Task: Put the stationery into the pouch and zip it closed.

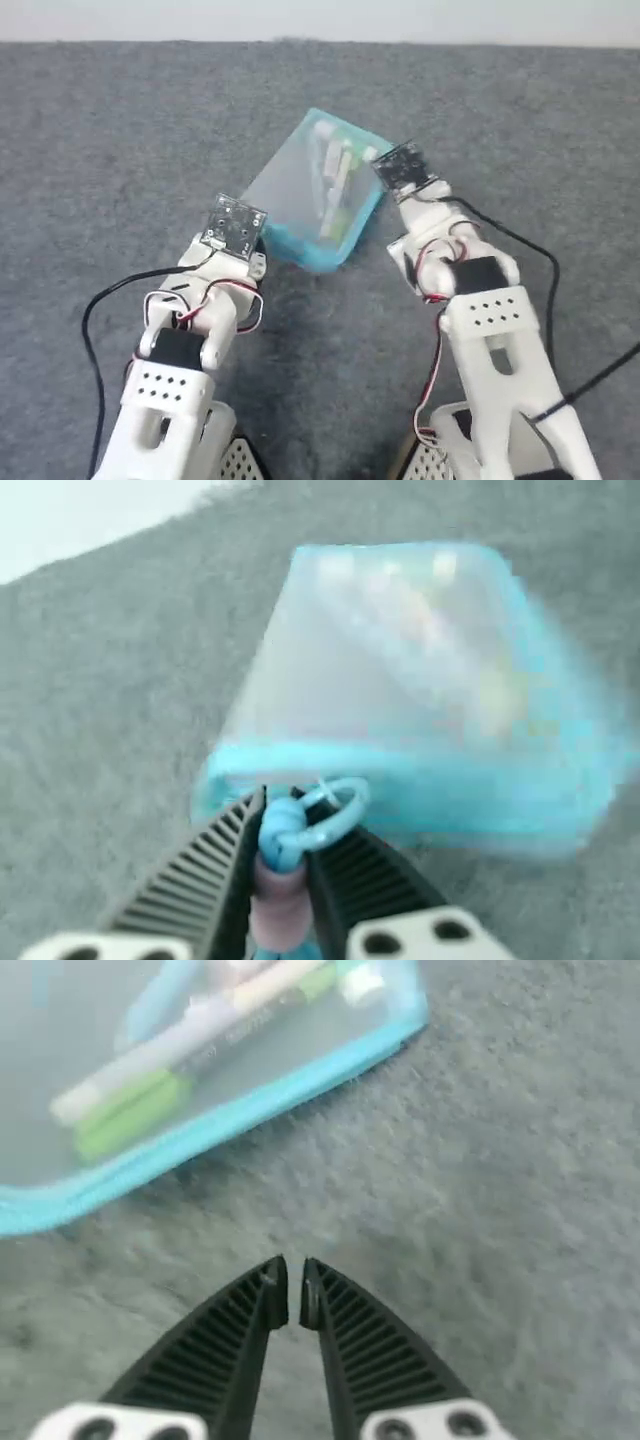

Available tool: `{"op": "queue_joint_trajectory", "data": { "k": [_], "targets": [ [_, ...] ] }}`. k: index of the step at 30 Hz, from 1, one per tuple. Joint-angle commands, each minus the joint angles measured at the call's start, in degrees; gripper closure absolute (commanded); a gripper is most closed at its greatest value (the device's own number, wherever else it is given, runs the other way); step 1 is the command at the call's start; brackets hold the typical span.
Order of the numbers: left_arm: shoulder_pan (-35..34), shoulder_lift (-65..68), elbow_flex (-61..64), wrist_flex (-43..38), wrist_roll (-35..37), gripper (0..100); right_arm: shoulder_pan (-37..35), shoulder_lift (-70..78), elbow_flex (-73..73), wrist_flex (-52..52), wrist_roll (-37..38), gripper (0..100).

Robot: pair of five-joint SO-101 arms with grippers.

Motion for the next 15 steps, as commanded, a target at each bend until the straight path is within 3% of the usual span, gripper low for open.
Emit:
{"op": "queue_joint_trajectory", "data": {
  "k": [1, 10, 15],
  "targets": [
    [-0.44, 0.18, -1.45, -2.11, -0.53, 99, 4.44, -1.8, -0.18, 1.63, 2.37, 99.2],
    [-0.26, 0.26, -1.27, -2.02, -0.53, 99, 9.54, 1.01, -0.18, 1.98, 2.46, 99.2],
    [2.11, -0.09, -1.45, -1.85, -0.35, 99, -5.58, -2.07, 0.18, 2.59, 2.46, 98.7]
  ]
}}
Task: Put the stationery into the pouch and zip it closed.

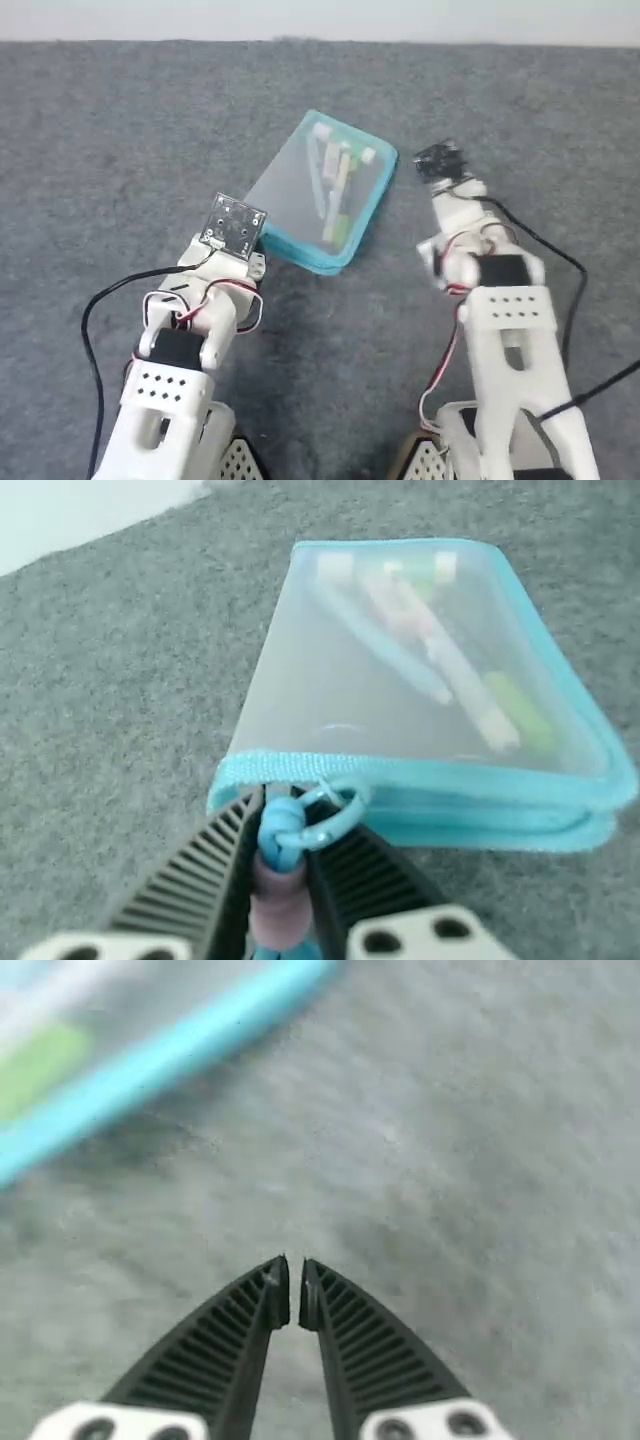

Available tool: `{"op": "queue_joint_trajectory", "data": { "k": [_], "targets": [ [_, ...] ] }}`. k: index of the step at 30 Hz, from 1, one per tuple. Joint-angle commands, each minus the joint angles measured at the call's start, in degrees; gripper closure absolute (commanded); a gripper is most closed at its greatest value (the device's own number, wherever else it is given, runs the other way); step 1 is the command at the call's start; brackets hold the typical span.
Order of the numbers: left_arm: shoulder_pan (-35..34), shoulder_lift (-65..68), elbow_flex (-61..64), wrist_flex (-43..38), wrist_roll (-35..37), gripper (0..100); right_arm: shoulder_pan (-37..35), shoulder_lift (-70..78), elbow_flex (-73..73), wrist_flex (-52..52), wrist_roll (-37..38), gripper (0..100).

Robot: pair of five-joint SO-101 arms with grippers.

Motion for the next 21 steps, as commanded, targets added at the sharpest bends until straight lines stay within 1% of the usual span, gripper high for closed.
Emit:
{"op": "queue_joint_trajectory", "data": {
  "k": [1, 3, 5, 7, 9, 10, 13, 17, 21],
  "targets": [
    [1.58, 0.0, -1.36, -1.85, -0.35, 99, -11.82, -4.62, 0.35, 0.92, 0.7, 98.0],
    [1.32, 0.09, -1.36, -1.85, -0.44, 99, -16.04, -8.22, 2.02, 0.75, 1.05, 92.2],
    [1.32, 0.09, -1.36, -1.85, -0.53, 99, -19.82, -12.53, 5.01, -0.57, 1.23, 83.1],
    [1.32, 0.09, -1.8, -1.85, -0.53, 99, -24.31, -15.87, 8.97, -3.12, 3.6, 74.7],
    [1.32, 0.09, -2.95, -0.18, -0.44, 99, -27.74, -17.27, 12.75, -5.41, 5.98, 69.4],
    [1.41, 0.09, -3.91, 1.32, -0.44, 99, -28.62, -17.27, 14.24, -6.99, 6.07, 68.3],
    [1.58, 0.09, -6.46, 4.4, -0.26, 99, -28.88, -17.27, 17.23, -12.79, 6.42, 69.5],
    [1.76, 0.09, -6.64, 4.66, -0.18, 99, -29.05, -16.22, 19.16, -18.95, 6.42, 69.9],
    [1.76, 0.09, -6.81, 4.75, -0.18, 99, -28.79, -9.63, 18.9, -23.69, 6.51, 69.9]
  ]
}}
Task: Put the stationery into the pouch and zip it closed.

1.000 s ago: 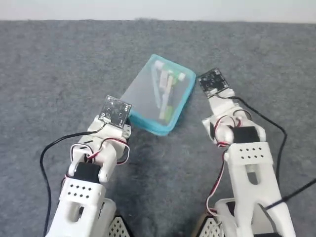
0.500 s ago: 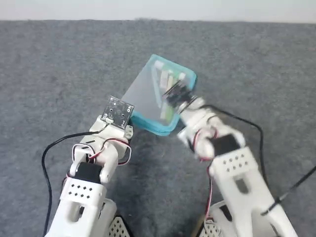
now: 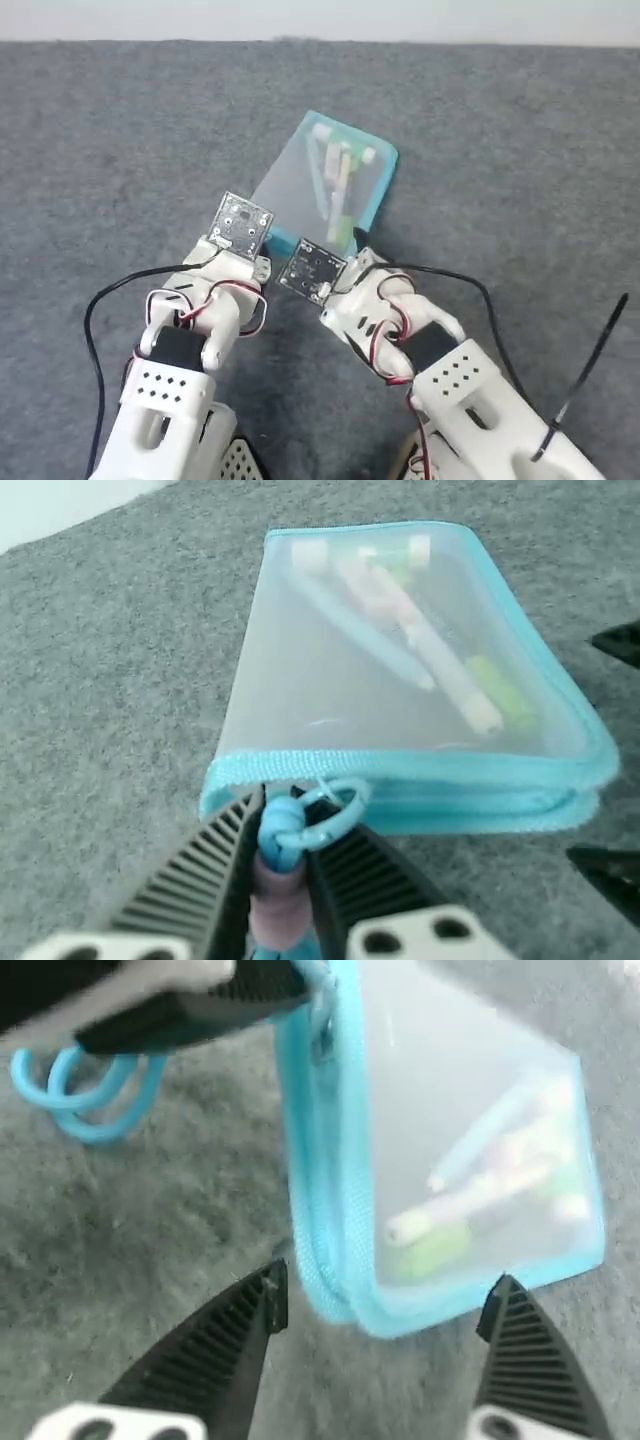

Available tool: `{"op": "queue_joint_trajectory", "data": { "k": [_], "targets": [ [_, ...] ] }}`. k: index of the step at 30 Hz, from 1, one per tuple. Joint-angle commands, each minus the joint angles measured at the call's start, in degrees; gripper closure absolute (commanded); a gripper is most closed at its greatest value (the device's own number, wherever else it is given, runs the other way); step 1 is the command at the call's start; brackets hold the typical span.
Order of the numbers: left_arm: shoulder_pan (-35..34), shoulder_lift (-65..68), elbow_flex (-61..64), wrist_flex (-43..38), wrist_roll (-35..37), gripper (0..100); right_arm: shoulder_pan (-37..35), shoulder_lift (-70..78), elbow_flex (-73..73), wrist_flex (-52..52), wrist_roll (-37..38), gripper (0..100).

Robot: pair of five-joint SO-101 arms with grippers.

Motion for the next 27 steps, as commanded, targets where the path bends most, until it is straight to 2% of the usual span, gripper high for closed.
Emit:
{"op": "queue_joint_trajectory", "data": {
  "k": [1, 6, 11, 15, 18, 19, 27],
  "targets": [
    [0.44, 0.09, -4.79, 0.26, -0.18, 99, 0.04, 5.85, -1.49, -5.76, 1.05, 69.9],
    [0.26, 0.09, -4.79, 0.26, -0.18, 99, 0.4, 17.54, -5.8, -12.26, 2.99, 69.9],
    [0.44, 0.09, -4.79, 0.26, -0.18, 99, 2.86, 27.12, -13.1, -13.41, 3.78, 72.1],
    [0.44, 0.09, -4.7, 0.26, -0.18, 99, 5.67, 28.26, -16.44, -13.05, 3.16, 84.9],
    [0.44, 0.09, -4.62, 0.26, -0.18, 99, 7.87, 26.51, -17.05, -13.05, -2.99, 98.7],
    [0.44, 0.09, -4.62, 0.26, -0.18, 99, 8.66, 25.54, -17.05, -12.79, -4.84, 99.8],
    [0.09, 0.09, -4.53, 0.09, -0.18, 99, 12.7, 11.21, -16.97, 7.52, -4.66, 99.2]
  ]
}}
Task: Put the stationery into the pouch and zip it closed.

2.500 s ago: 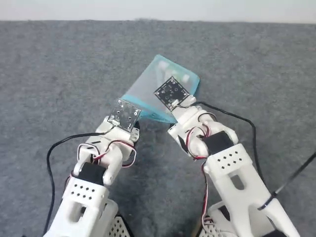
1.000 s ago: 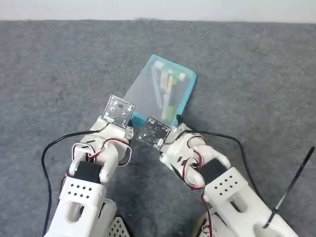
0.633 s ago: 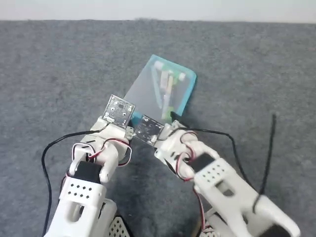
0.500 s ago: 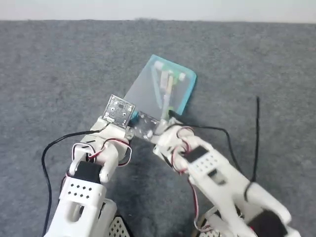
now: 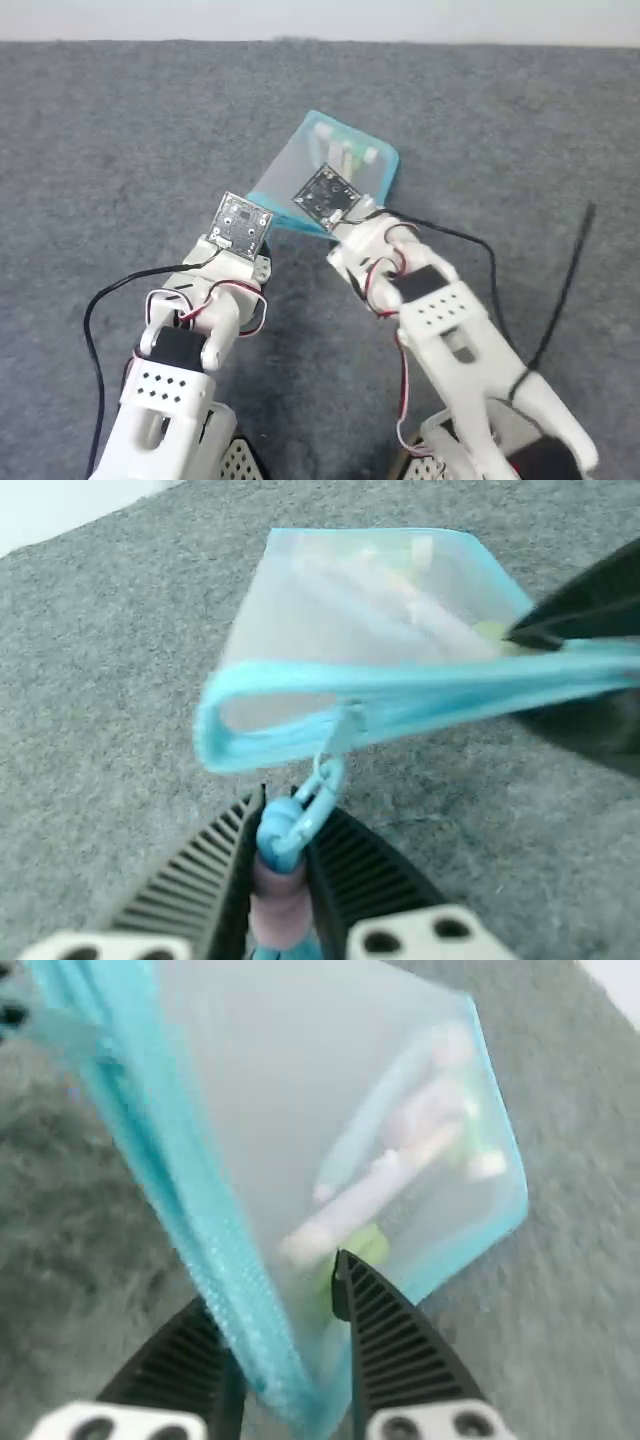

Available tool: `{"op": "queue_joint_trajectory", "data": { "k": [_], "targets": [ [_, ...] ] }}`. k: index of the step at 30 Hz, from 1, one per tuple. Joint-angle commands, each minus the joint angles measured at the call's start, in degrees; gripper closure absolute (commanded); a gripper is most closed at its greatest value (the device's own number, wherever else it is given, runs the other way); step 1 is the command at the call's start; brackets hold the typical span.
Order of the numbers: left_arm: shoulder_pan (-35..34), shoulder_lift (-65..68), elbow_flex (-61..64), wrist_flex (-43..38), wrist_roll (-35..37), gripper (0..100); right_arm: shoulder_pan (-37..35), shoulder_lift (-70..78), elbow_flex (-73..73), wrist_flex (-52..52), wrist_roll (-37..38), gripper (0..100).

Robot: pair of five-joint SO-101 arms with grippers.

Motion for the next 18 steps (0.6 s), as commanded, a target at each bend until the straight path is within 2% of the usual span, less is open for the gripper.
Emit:
{"op": "queue_joint_trajectory", "data": {
  "k": [1, 5, 10, 18],
  "targets": [
    [0.0, 0.09, -4.53, 0.09, -0.18, 99, 3.12, -9.27, -1.67, 9.63, 0.09, 99.2],
    [0.0, 0.09, -4.26, 0.18, -0.18, 99, 9.98, -15.16, -1.58, 14.55, 2.73, 99.2],
    [0.0, 0.09, -3.91, 0.18, -0.18, 99, 19.12, -13.49, -1.67, 15.78, 5.89, 99.2],
    [0.18, 0.09, -3.65, 0.18, -0.18, 99, 25.71, -6.55, -4.04, 14.29, 7.65, 99.2]
  ]
}}
